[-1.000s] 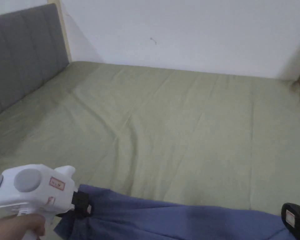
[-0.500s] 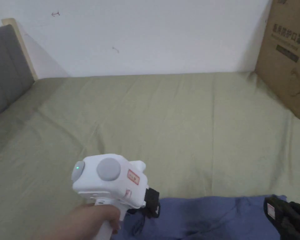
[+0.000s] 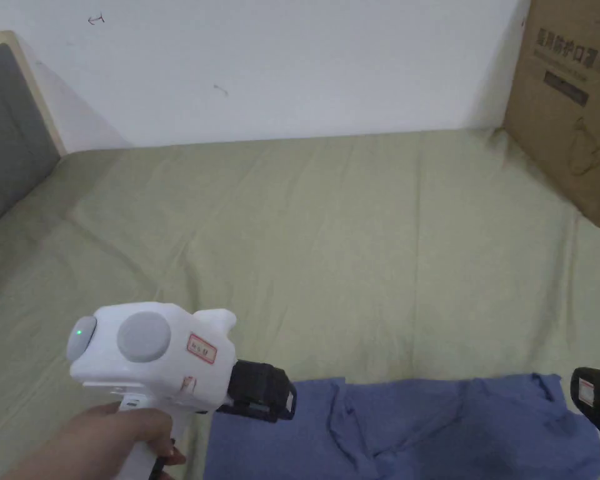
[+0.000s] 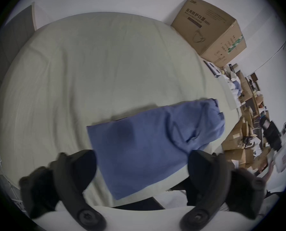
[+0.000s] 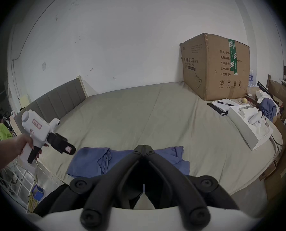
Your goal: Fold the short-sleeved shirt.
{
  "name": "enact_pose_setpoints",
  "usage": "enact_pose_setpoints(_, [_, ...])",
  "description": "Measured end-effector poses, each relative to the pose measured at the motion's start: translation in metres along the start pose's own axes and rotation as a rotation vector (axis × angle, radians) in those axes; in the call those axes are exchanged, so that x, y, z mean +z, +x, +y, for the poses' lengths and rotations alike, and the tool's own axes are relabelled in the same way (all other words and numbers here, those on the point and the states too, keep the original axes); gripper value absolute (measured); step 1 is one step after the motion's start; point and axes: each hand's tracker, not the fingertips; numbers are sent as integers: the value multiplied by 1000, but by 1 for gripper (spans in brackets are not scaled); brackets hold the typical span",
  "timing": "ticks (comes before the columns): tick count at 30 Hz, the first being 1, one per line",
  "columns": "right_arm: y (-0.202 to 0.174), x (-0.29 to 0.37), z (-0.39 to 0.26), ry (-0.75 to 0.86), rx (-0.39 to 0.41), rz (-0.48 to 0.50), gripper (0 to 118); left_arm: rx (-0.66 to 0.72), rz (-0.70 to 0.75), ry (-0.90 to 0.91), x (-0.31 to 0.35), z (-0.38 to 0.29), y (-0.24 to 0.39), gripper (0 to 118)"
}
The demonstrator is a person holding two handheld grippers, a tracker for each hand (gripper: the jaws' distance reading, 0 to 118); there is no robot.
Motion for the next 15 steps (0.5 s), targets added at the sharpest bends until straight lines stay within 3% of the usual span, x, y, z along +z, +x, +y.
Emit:
enact_pose_setpoints(1, [-1,0,0,2,-1,1,0,0,6,9,-5,-3,-1,100])
enact_pose_setpoints(2, [-2,0,0,4,0,3,0,2,-3,6,-12,-5,-1,63])
enact_pose_setpoints(3, [-2,0,0,5,1,7,0,-5,-8,-12,-22,-5,1,16])
enact_pose_setpoints(4, [-3,1,0,3,1,15,0,-49,0,-61,-36,-5,10,0])
enact_pose_setpoints(7, [-7,4,-4,-8,16,30,0,-141,17,-64,-65,0,42,0])
enact_pose_setpoints(15, [-11,4,-16,-55,44,29,0,-195,-49,-117,-115,11,111,0])
